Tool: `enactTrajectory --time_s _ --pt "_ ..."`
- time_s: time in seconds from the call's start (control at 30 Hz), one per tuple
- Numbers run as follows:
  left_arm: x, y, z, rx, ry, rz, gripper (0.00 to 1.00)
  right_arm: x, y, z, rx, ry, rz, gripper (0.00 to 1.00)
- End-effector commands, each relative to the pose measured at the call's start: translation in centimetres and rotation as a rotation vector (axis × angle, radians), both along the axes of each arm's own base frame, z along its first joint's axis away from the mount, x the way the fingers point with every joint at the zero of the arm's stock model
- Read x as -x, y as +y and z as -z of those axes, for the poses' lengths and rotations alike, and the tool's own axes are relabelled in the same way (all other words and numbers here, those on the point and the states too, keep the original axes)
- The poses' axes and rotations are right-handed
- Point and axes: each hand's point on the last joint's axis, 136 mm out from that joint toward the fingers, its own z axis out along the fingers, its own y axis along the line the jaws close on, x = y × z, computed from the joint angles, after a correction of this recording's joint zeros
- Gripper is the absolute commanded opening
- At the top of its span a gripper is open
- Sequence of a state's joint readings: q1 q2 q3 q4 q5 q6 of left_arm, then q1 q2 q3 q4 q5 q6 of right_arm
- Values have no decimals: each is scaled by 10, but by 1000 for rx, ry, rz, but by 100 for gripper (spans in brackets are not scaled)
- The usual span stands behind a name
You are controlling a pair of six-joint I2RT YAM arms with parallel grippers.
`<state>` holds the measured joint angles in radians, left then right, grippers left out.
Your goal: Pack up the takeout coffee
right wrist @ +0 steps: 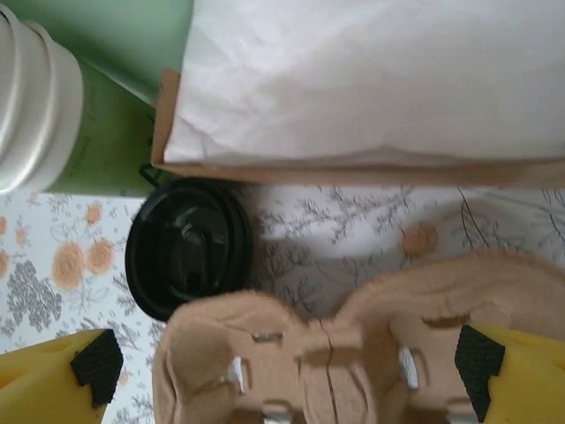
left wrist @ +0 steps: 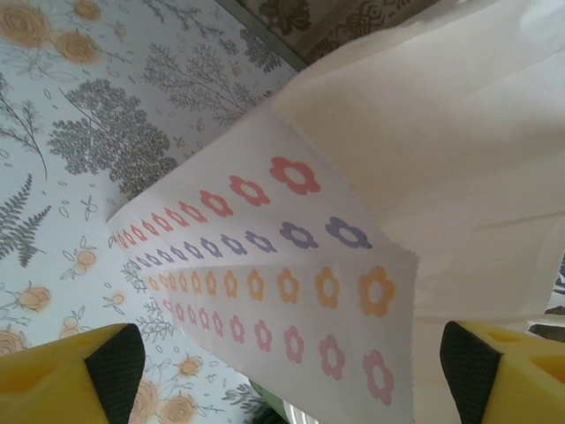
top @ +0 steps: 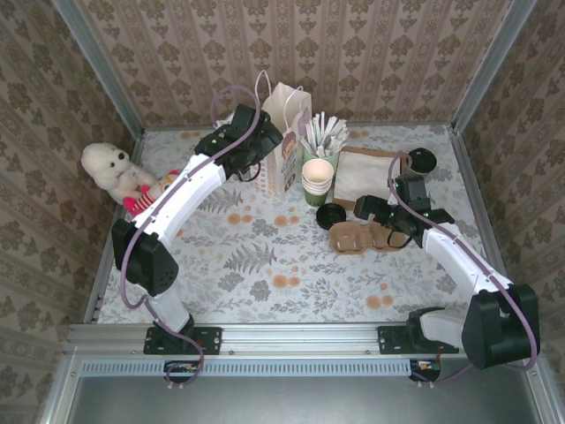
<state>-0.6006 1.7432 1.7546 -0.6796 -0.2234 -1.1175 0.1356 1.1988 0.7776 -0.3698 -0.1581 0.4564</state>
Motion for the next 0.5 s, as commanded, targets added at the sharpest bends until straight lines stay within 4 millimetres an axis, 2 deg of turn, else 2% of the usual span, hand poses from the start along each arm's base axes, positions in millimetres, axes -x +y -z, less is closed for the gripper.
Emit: enactTrajectory --time_s 0.0,0.1,0.23,0.4,0.47 --pt "-8 11 -3 -73 -4 -29 86 23 -3 9 -11 70 36 100" --pt "-13 7 -1 -80 6 -16 76 30 -5 13 -17 89 61 100" --pt "-15 7 -2 -93 -2 -5 44 45 -9 15 9 136 58 100" --pt "-12 22 -13 -140 -34 -28 14 67 -9 17 32 193 29 100" --pt "-9 28 -17 -151 -40 -35 6 73 -7 18 33 210 21 100"
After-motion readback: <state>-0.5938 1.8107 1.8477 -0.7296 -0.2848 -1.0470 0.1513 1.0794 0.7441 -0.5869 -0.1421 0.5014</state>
